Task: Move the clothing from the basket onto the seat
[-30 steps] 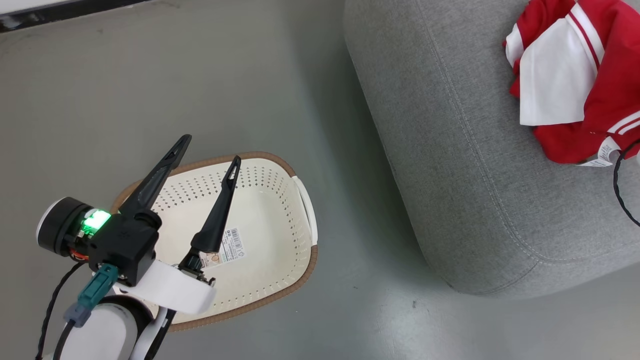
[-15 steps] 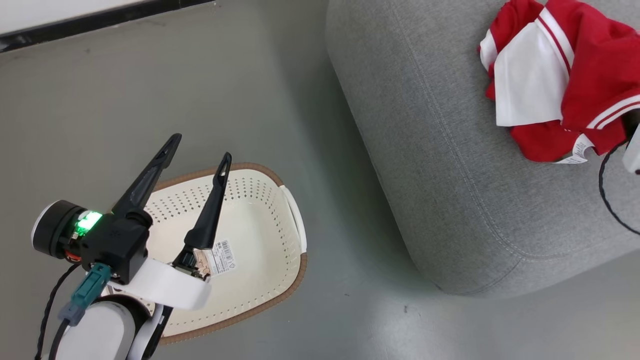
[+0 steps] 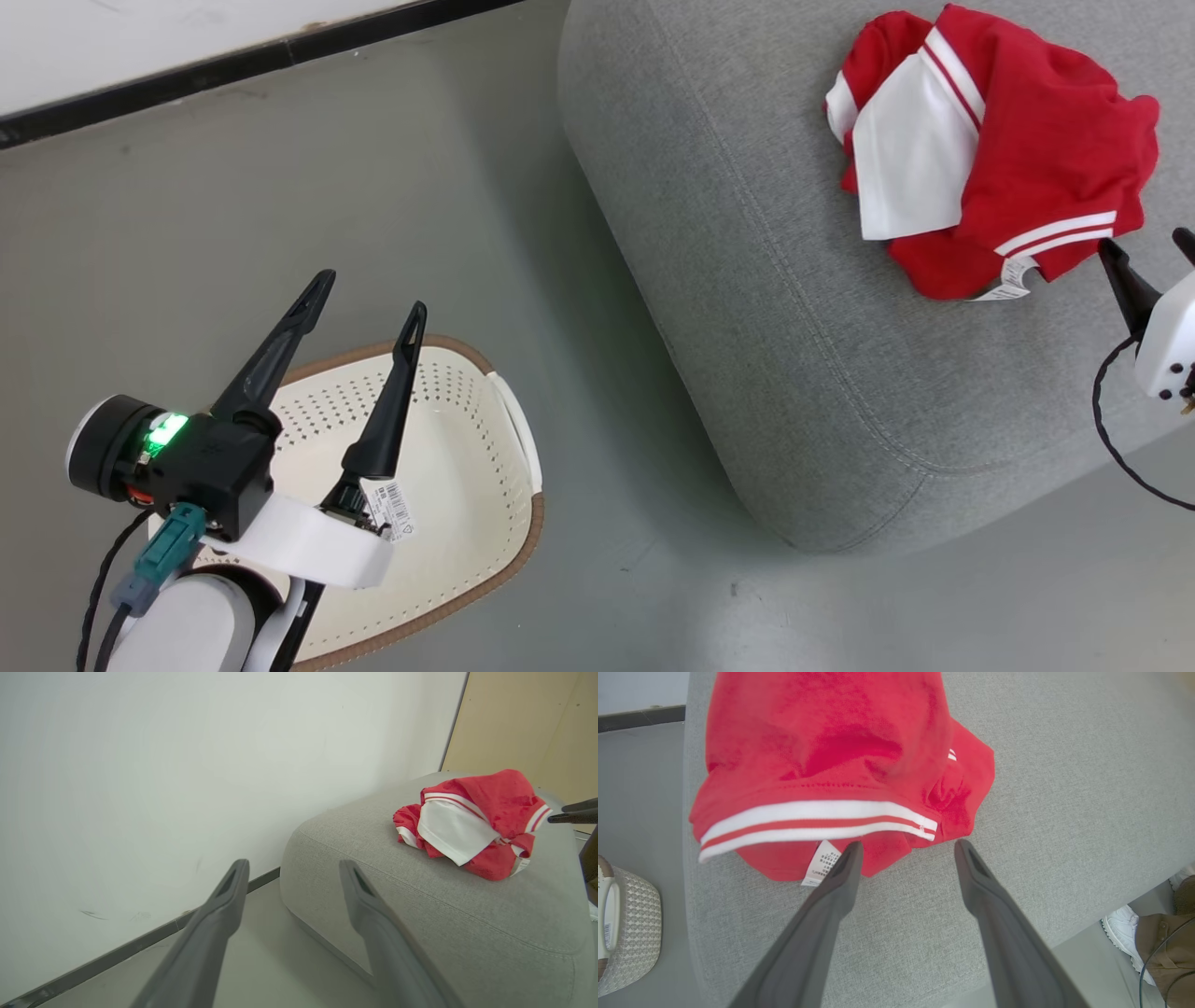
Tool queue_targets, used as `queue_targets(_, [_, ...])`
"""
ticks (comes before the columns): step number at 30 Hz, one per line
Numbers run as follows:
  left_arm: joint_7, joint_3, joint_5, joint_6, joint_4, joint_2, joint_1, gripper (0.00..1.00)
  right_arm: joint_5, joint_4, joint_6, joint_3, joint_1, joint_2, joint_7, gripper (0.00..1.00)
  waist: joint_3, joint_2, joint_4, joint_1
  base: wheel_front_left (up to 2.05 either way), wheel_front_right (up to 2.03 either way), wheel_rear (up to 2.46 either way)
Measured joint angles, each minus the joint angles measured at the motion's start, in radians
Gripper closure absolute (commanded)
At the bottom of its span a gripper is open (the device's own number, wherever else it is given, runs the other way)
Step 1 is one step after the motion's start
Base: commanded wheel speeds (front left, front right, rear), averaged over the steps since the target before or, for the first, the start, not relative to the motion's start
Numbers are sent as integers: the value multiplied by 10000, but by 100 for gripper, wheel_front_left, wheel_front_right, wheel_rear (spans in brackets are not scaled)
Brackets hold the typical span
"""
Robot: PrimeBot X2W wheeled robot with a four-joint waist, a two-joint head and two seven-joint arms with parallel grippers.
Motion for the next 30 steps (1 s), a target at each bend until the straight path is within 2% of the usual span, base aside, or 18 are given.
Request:
queue_targets(11, [-303,188,-107,151,190,-58,202,0,1135,-1666,-2,997,617,-416,451,0,-480,0,-349,0,0,0,0])
queue_targets(21, [-541,418,-201,445,355,-222,629,0,1710,-3415,-2,1716,778,-748,504,0,-990,0,-267,0,0,0,0])
queue_targets(30, [-700,704,-301,790,489,-366,904,0,1745,-4395,-2,1816,730,-1035,-332,0,-1386,0,115,0,0,0,0])
